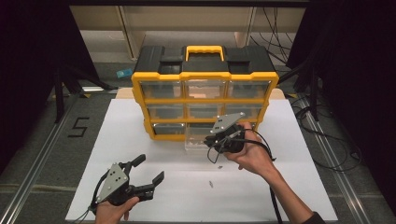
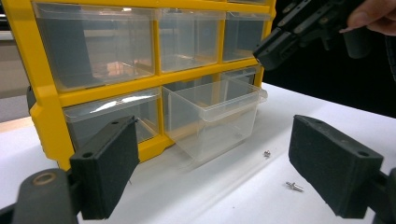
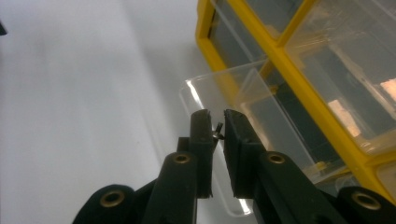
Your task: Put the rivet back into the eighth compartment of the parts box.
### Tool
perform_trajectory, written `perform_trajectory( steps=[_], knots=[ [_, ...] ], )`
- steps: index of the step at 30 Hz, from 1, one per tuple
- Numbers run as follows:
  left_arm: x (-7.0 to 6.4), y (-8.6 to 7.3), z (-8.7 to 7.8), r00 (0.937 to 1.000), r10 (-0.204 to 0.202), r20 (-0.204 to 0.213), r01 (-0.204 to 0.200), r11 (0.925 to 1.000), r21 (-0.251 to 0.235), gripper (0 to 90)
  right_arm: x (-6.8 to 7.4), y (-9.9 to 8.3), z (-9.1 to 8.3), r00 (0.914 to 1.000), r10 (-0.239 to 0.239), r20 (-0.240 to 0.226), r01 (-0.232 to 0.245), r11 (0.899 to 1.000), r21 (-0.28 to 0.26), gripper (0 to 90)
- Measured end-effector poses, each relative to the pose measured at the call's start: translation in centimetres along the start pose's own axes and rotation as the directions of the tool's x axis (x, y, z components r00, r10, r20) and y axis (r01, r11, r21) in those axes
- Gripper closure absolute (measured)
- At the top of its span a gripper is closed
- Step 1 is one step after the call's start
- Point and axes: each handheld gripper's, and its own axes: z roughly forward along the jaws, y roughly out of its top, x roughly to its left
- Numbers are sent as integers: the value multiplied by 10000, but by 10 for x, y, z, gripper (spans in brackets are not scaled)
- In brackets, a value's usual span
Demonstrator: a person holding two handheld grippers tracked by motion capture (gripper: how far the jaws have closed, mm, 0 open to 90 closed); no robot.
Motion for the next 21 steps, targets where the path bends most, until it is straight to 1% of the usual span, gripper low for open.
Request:
perform_trajectory(
  steps=[2, 3, 4, 6, 7, 9, 11, 13, 14, 15, 18, 19, 21],
  knots=[
    [0, 0, 0, 10000, -18, -13, 18, 10000, 22, 160, -3, 1, 2, 10000, -19, 64, 19, 10000, -63, 821],
    [0, 0, -1, 10000, -48, -21, 48, 10000, 12, 160, -5, 1, 2, 10000, 44, -24, -44, 10000, 0, 821],
    [1, 0, 0, 10000, -7, -27, 7, 10000, -13, 160, -6, 1, 3, 9999, 75, 120, -74, 10000, -34, 821],
    [1, 0, 0, 10000, -10, -29, 10, 10000, -11, 160, -10, 0, 6, 9999, 83, 133, -83, 10000, 16, 821],
    [1, 0, 0, 10000, 22, -21, -22, 10000, 15, 160, -13, 0, 8, 9995, 210, 240, -211, 9998, 41, 821],
    [0, 0, 0, 10000, -10, -18, 10, 10000, 3, 160, -15, 0, 9, 9995, 224, 227, -225, 9997, 47, 821],
    [0, 0, -1, 10000, -11, -35, 12, 10000, 55, 160, -19, -1, 13, 9991, 266, 331, -267, 9996, 21, 821],
    [1, 0, -1, 10000, -36, -37, 36, 10000, 47, 160, -20, -1, 14, 9992, 272, 278, -274, 9996, 63, 821],
    [1, 0, 0, 10000, -31, -47, 31, 10000, 32, 160, -22, -2, 16, 9989, 316, 341, -317, 9995, 35, 821],
    [1, 0, 0, 10000, -16, -31, 16, 10000, 22, 160, -23, -2, 16, 9991, 347, 263, -351, 9993, 132, 821],
    [0, 0, 0, 10000, -35, -7, 35, 10000, 16, 160, -25, -2, 22, 9989, 347, 328, -350, 9993, 96, 821],
    [0, 0, 0, 10000, -86, -39, 86, 10000, 19, 160, -25, -2, 23, 9987, 417, 289, -421, 9990, 153, 821],
    [1, 0, 0, 10000, -7, -2, 7, 10000, -42, 160, -28, -2, 30, 9985, 486, 264, -493, 9984, 271, 821]
  ],
)
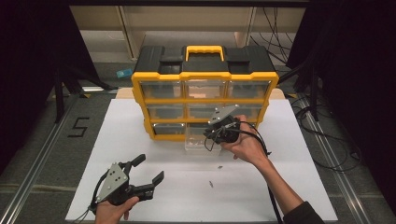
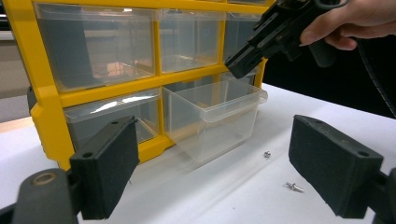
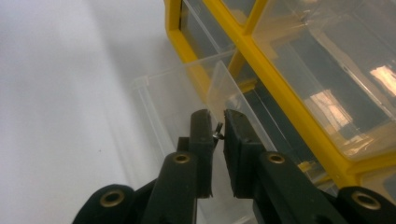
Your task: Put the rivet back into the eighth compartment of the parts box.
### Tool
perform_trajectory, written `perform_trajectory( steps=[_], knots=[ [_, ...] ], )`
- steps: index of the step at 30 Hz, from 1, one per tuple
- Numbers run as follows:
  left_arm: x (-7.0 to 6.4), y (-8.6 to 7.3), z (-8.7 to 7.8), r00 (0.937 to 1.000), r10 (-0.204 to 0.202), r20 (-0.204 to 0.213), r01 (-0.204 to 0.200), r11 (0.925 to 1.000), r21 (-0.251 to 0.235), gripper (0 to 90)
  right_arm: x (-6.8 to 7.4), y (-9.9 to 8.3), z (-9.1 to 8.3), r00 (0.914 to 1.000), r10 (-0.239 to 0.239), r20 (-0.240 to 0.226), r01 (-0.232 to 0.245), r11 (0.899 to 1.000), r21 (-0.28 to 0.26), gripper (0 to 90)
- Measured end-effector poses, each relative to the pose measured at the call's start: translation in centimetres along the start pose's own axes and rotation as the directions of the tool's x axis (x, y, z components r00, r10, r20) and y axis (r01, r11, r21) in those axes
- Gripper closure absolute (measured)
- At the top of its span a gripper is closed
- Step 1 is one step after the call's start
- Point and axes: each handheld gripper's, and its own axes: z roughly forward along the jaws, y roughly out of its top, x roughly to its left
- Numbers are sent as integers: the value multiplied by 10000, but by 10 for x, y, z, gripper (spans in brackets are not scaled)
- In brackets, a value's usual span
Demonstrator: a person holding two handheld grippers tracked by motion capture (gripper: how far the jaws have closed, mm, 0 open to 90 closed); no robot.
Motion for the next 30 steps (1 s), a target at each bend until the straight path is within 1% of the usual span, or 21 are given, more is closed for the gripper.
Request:
perform_trajectory(
  steps=[2, 3, 4, 6, 7, 8, 10, 11, 12, 13, 14, 15, 16, 17, 18, 19, 20, 23, 26, 28, 30],
  knots=[
    [-1, 0, 0, 10000, -59, 4, 59, 10000, 22, 160, -1, 0, 2, 10000, 45, 6, -45, 10000, 27, 821],
    [-1, 0, 0, 10000, -56, 7, 56, 10000, 5, 160, -2, 0, 4, 9998, 113, -147, -111, 9999, 114, 821],
    [0, 0, 0, 10000, 20, 17, -20, 10000, 1, 160, -3, 0, 6, 9999, 141, -90, -140, 9999, 91, 821],
    [0, 0, 0, 10000, -39, 15, 39, 10000, 14, 160, -4, -1, 9, 9998, 154, -115, -152, 9997, 185, 821],
    [0, 0, -1, 10000, -46, -12, 46, 10000, 57, 160, -6, -1, 12, 9998, 37, -175, -35, 9999, 134, 821],
    [0, 0, -1, 10000, -43, -15, 43, 10000, 54, 160, -6, -1, 13, 9999, 120, -96, -118, 9996, 254, 819],
    [0, 0, -1, 10000, -16, -17, 16, 10000, 45, 160, -6, -2, 15, 10000, 72, -33, -71, 9996, 272, 818],
    [0, 0, -1, 10000, 6, -20, -6, 10000, 49, 160, -6, -2, 16, 9999, 133, -96, -130, 9993, 342, 817],
    [0, 0, -1, 10000, 12, 10, -12, 10000, 13, 160, -7, -2, 16, 10000, 46, -12, -45, 9994, 342, 816],
    [0, 0, -1, 10000, 0, 6, 0, 10000, 9, 161, -7, -2, 17, 9999, 58, -110, -53, 9992, 407, 809],
    [0, 0, -1, 10000, -15, -17, 15, 10000, 20, 160, -6, -2, 18, 10000, 79, -57, -77, 9994, 339, 774],
    [0, 0, -1, 10000, -13, -16, 13, 10000, 23, 160, -6, -2, 18, 9998, 96, -163, -88, 9990, 441, 725],
    [0, 0, -1, 10000, 2, 2, -2, 10000, 15, 160, -6, -2, 19, 10000, 56, 40, -57, 9991, 410, 690],
    [0, 0, -1, 10000, -23, -17, 23, 10000, 44, 160, -4, -2, 17, 9999, 153, 24, -153, 9991, 386, 640],
    [0, 0, -1, 10000, -19, 12, 19, 10000, -3, 160, -4, 0, 14, 9996, 150, 254, -153, 9998, 123, 596],
    [0, 0, -1, 10000, -48, 8, 48, 10000, -20, 160, -4, 0, 14, 9996, 150, 254, -153, 9998, 123, 596],
    [0, 0, -1, 10000, 13, 47, -13, 10000, -80, 160, -4, 0, 10, 9996, 26, 267, -26, 10000, -19, 569],
    [0, 0, -1, 9999, -105, 5, 105, 9999, 0, 160, -3, 3, -2, 9995, 39, 319, -27, 9993, -366, 480],
    [0, 0, -1, 10000, 43, 28, -43, 10000, -9, 160, -2, 2, -11, 9988, 157, 457, -132, 9984, -555, 412],
    [-1, 0, -1, 10000, -47, 3, 47, 10000, -6, 160, -2, 1, -14, 9985, 137, 526, -109, 9986, -525, 385],
    [0, 0, -1, 10000, -22, 3, 22, 10000, -14, 160, -1, 0, -18, 9985, 150, 525, -120, 9983, -562, 345]
  ],
)
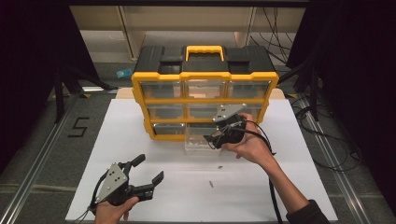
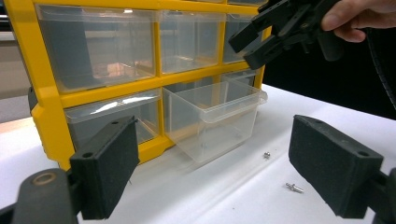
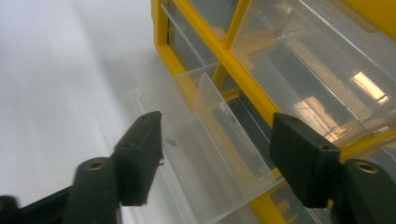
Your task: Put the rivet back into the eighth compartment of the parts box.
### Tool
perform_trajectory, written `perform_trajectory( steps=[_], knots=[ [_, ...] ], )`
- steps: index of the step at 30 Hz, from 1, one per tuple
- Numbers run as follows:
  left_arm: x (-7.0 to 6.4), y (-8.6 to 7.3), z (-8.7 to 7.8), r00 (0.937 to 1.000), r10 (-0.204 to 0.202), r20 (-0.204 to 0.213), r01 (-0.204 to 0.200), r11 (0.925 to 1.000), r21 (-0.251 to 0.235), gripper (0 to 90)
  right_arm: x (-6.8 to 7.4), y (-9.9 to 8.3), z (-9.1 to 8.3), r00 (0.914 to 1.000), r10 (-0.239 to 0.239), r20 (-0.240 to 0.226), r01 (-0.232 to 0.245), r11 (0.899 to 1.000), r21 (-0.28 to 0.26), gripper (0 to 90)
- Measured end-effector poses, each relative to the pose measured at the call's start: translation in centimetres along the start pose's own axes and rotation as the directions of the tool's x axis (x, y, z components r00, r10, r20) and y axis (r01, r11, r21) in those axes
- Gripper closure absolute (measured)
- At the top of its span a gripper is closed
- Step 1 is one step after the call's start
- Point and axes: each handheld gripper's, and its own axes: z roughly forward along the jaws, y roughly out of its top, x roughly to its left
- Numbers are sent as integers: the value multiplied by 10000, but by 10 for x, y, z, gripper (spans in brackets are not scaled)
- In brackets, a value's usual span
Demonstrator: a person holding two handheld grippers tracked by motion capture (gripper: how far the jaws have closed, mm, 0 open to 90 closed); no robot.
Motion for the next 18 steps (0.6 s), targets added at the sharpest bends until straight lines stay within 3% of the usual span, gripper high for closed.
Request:
perform_trajectory(
  steps=[8, 12, 18],
  knots=[
    [-1, 0, -1, 10000, -77, 2, 77, 10000, 0, 160, 5, -5, -22, 9999, -117, -126, 112, 9993, -343, 310],
    [1, 0, 1, 9999, 112, 96, -111, 9999, -101, 160, 9, -12, -33, 9994, -209, -260, 201, 9993, -307, 310],
    [0, 0, 0, 10000, 10, 26, -10, 10000, -36, 160, 13, -30, -36, 9998, -143, -159, 146, 9997, 189, 310]
  ],
)
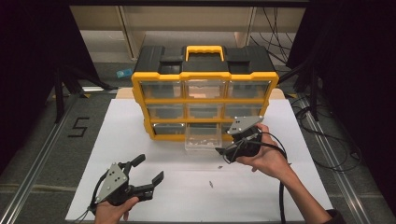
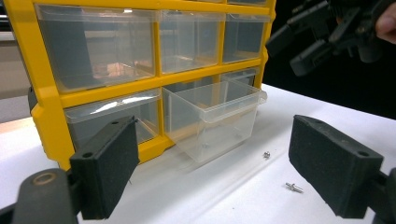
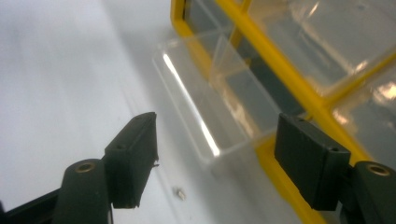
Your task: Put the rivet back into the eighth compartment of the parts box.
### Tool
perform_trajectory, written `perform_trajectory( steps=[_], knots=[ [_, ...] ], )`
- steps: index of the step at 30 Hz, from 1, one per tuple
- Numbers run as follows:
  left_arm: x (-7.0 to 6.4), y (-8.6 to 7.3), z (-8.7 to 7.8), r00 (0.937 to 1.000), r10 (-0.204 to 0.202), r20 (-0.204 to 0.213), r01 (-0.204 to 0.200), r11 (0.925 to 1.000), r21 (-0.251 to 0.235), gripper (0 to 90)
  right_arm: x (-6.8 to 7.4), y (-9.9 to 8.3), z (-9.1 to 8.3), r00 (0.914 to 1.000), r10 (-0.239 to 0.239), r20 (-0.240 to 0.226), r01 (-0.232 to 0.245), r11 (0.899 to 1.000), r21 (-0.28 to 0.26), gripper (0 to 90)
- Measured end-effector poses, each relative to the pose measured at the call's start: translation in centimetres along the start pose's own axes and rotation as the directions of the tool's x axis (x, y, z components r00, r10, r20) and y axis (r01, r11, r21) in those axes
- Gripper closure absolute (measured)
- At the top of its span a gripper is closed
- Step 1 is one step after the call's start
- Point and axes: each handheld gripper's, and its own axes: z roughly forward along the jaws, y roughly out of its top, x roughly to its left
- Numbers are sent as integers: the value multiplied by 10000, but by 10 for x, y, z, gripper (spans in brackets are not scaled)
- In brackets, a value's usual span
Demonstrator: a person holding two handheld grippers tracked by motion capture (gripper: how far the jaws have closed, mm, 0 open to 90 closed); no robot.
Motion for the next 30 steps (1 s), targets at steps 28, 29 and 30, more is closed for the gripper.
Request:
perform_trajectory(
  steps=[28, 29, 30],
  knots=[
    [0, 0, 0, 10000, 33, -14, -33, 10000, 48, 160, 5, -55, 54, 9903, 1143, -788, -939, 9695, 2265, 332],
    [0, 0, 0, 10000, 47, -11, -47, 10000, 46, 160, 5, -55, 56, 9922, 1040, -686, -869, 9724, 2167, 333],
    [0, 0, 0, 10000, 41, -11, -41, 10000, 58, 160, 5, -55, 58, 9926, 997, -699, -827, 9734, 2136, 334]
  ],
)
